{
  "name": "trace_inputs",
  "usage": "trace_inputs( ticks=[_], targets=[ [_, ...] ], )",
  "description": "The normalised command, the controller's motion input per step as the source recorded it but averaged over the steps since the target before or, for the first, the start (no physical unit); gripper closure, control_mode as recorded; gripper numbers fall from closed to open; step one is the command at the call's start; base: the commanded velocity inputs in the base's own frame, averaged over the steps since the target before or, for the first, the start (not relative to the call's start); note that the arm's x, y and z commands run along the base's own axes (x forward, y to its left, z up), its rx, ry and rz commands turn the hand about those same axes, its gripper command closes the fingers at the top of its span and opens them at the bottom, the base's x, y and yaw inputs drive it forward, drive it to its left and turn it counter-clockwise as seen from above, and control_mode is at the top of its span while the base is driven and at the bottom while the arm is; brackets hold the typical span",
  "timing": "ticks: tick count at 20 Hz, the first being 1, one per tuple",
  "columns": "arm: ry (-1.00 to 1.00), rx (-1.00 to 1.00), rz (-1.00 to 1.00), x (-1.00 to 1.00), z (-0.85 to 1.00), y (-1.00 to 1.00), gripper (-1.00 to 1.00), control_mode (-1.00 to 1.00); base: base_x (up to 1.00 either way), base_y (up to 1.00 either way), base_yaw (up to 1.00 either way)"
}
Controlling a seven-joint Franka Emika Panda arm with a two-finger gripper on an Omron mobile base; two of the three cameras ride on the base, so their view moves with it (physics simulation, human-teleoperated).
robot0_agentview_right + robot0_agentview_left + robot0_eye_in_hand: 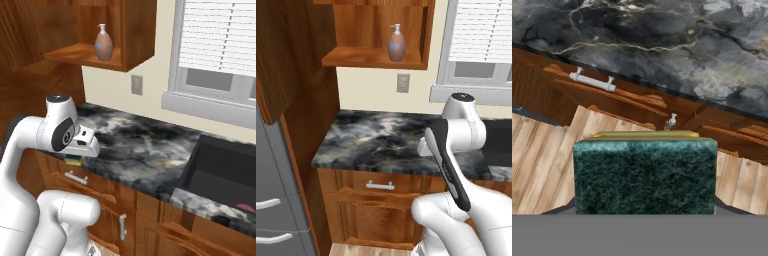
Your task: Pick up the sponge and soap dispenser from the sink, and place them back in the cabinet, and close the cabinet door.
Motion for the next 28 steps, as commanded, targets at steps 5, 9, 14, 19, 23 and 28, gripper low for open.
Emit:
trace_inputs(
  ticks=[5,9,14,19,23,28],
  targets=[
    [0.0,0.0,0.0,0.0,0.0,0.0,1.0,1.0,0.33,0.34,0.11],
    [0.0,0.0,0.0,0.0,0.0,0.0,1.0,1.0,0.42,0.19,0.09],
    [0.0,0.0,0.0,0.0,0.0,0.0,1.0,1.0,0.5,0.0,0.03],
    [0.0,0.0,0.0,0.0,0.0,0.0,1.0,1.0,0.33,0.04,0.05],
    [0.0,0.0,0.0,0.0,0.0,0.0,1.0,1.0,0.07,0.06,0.16],
    [0.0,0.0,0.0,0.0,0.0,0.0,1.0,1.0,0.18,0.01,0.18]
  ],
)
